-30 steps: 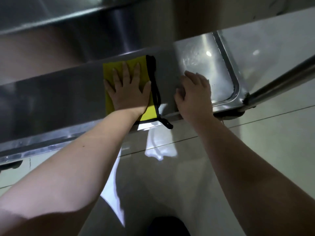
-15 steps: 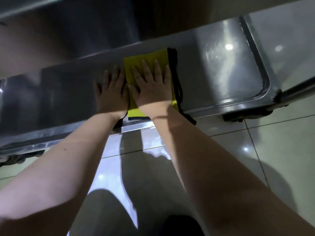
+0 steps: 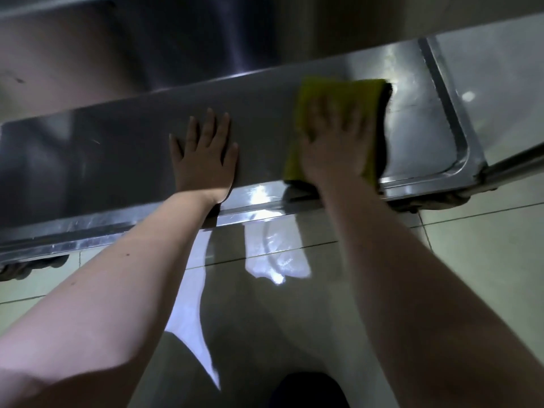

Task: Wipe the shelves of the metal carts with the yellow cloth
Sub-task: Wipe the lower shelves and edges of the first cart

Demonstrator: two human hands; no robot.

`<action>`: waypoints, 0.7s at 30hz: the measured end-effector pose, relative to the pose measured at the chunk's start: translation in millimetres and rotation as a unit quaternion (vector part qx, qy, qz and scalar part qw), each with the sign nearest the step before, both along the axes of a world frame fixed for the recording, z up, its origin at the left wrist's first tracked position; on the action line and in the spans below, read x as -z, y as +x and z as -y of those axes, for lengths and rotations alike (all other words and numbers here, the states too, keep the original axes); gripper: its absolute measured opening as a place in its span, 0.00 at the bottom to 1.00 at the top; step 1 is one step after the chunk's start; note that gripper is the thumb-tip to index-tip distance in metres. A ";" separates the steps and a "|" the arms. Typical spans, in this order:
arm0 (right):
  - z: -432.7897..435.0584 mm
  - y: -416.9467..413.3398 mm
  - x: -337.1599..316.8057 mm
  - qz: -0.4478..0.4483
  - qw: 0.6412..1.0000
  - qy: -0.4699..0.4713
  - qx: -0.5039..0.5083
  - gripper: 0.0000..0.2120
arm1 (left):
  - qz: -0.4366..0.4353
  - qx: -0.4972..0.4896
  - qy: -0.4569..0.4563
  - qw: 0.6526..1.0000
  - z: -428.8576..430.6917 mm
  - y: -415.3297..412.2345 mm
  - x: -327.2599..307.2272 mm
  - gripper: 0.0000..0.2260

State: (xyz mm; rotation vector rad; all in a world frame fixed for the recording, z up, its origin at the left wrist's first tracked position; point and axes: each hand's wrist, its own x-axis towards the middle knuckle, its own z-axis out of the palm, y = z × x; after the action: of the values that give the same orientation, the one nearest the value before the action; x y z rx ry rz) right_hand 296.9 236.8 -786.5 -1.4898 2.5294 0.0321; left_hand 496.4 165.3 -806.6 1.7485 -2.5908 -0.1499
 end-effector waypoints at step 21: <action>-48.0 49.5 -6.9 0.038 0.999 0.010 -0.031 0.30 | 0.004 0.011 0.012 1.000 -4.3 -2.3 -5.5 0.24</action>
State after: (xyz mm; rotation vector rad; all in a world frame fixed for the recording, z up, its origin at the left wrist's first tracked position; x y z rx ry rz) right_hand 346.4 284.9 -779.6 -1.5326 2.4163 0.0102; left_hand 494.1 169.5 -801.2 1.7328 -2.6250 -0.1742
